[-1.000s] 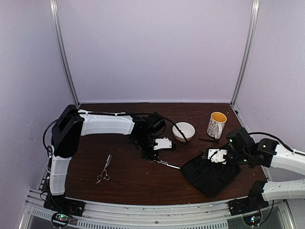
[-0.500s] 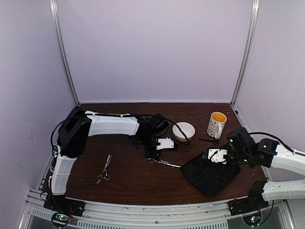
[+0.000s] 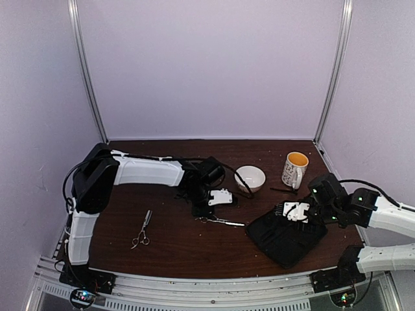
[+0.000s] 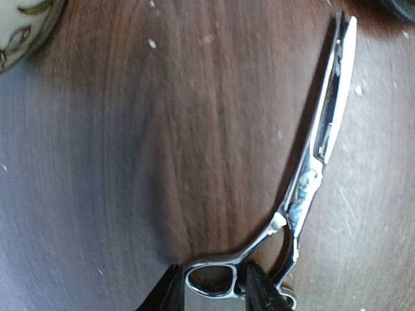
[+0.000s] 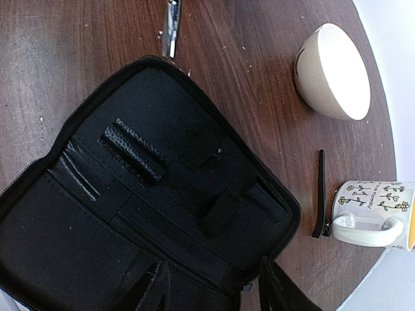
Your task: Sort the hair-cutting tools
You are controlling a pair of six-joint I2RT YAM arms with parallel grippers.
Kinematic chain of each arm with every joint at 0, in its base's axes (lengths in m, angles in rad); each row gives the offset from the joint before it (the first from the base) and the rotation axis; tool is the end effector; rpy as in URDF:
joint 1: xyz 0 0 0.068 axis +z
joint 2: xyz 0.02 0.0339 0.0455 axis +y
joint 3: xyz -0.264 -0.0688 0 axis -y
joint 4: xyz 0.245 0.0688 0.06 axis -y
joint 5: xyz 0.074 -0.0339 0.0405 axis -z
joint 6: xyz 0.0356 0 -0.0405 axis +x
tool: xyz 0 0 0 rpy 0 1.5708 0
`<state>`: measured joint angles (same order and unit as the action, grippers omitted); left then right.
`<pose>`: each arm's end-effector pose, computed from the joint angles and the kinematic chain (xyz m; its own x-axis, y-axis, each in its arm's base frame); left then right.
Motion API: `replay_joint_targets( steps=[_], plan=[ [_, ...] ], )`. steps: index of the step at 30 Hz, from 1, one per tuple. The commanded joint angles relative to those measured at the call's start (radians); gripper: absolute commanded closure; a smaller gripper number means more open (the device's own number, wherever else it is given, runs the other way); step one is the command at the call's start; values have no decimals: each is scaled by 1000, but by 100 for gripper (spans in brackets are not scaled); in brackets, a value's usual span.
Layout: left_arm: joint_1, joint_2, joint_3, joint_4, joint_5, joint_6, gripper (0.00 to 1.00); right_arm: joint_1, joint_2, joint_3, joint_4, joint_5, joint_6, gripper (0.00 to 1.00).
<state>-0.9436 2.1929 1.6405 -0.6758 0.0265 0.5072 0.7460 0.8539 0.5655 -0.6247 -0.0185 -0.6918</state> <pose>0.2637 -0.3655 0.1473 -0.0875 0.9481 -0.3058 0.9806 0.1361 0.1414 0.1211 0.1128 0.2136 -0.0094 -0.8772 -0.4801 -0.8997 0.2169 -0.3787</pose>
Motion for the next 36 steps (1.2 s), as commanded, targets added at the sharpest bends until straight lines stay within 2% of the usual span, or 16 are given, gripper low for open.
replay_joint_targets(
  steps=[1, 9, 13, 19, 22, 25, 28, 29, 32, 36],
  plan=[
    [4, -36, -82, -87, 13, -29, 67, 4, -6, -4, 2, 16, 5, 52],
    [8, -162, -241, -104, 20, -137, 80, 4, -33, -1, -9, 4, -1, 52],
    [13, -258, -314, -59, 4, -192, 82, 3, -88, 12, -60, -20, -26, 52],
    [19, -376, -376, -36, 11, -230, 84, 1, -179, 55, -322, -129, -171, 54],
    [19, -404, -392, -27, 26, -235, 86, 1, -179, 51, -399, -107, -226, 55],
    [19, -404, -399, 1, -3, -227, 86, 1, -186, 17, -404, -45, -249, 55],
    [19, -359, -353, 11, -43, -225, 71, 1, -199, 1, -383, -17, -245, 56],
    [19, -336, -328, -2, -66, -229, 70, 1, -200, 0, -381, -16, -239, 56],
    [21, -271, -273, -49, -118, -203, 72, 1, -204, 1, -374, -30, -214, 56],
    [28, -256, -269, -67, -50, -178, 78, 1, -216, -4, -372, -34, -201, 56]
  ],
)
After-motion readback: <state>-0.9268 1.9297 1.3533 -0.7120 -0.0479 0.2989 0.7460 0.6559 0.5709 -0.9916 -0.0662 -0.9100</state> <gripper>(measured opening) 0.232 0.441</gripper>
